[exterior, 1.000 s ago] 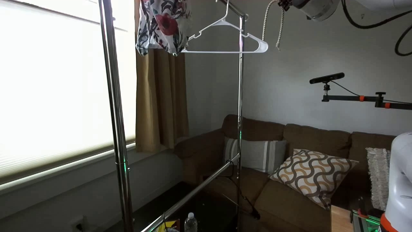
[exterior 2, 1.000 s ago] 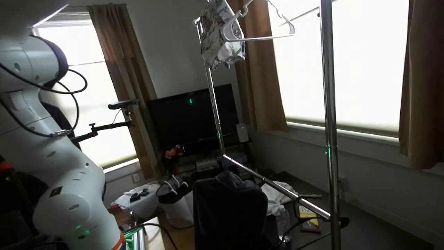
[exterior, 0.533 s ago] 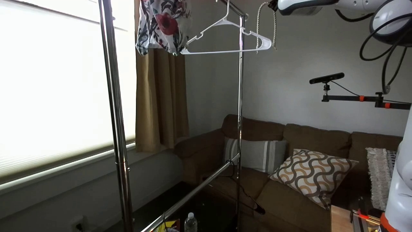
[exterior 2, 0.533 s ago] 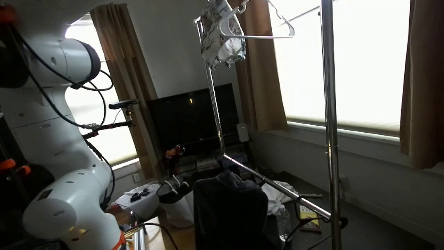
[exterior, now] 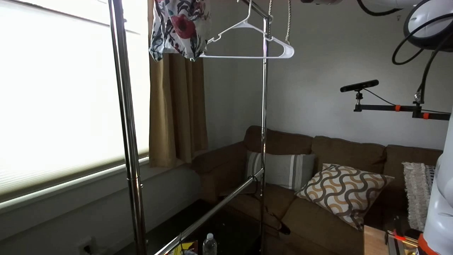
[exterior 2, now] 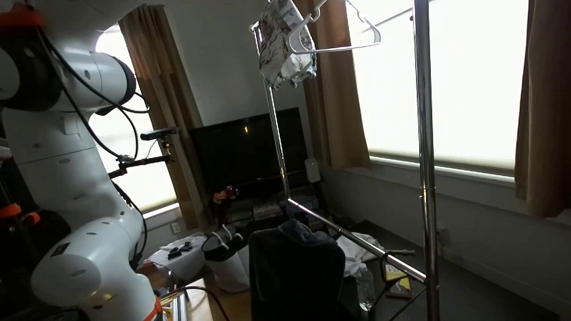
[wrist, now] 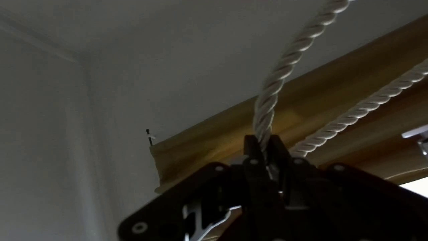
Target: Move the white rope from the bottom rod to the top rod
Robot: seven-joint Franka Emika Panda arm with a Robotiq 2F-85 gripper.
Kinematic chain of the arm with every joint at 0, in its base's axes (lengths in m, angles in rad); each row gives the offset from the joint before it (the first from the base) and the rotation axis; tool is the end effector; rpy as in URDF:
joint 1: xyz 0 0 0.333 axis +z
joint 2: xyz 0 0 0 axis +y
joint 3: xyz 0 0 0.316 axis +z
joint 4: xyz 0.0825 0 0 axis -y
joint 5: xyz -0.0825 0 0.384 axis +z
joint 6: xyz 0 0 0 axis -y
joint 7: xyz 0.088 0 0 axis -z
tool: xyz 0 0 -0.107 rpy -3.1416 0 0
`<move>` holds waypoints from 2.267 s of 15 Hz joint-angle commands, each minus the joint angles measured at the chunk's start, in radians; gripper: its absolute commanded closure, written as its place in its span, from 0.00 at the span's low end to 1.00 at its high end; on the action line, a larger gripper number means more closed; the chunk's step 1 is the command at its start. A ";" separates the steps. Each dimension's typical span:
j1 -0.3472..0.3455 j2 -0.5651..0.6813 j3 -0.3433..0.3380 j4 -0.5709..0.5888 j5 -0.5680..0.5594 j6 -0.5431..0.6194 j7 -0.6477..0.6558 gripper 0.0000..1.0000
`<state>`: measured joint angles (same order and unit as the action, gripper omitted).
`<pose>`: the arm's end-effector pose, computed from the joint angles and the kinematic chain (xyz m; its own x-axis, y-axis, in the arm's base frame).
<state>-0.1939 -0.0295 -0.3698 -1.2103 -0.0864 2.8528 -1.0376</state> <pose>0.4180 -0.2667 0.9708 0.4601 0.7684 0.4449 -0.3227 -0.3221 0.8900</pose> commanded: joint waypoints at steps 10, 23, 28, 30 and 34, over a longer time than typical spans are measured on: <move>0.051 -0.136 0.093 -0.068 -0.101 -0.294 -0.158 0.97; 0.031 -0.077 0.136 -0.036 -0.237 -0.448 0.236 0.97; 0.041 -0.113 0.152 -0.071 -0.234 -0.507 0.206 0.97; 0.040 -0.123 0.155 -0.075 -0.245 -0.550 0.210 0.97; 0.039 -0.133 0.157 -0.072 -0.246 -0.601 0.215 0.63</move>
<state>-0.1579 -0.1226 -0.2182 -1.2426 -0.3320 2.2929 -0.8111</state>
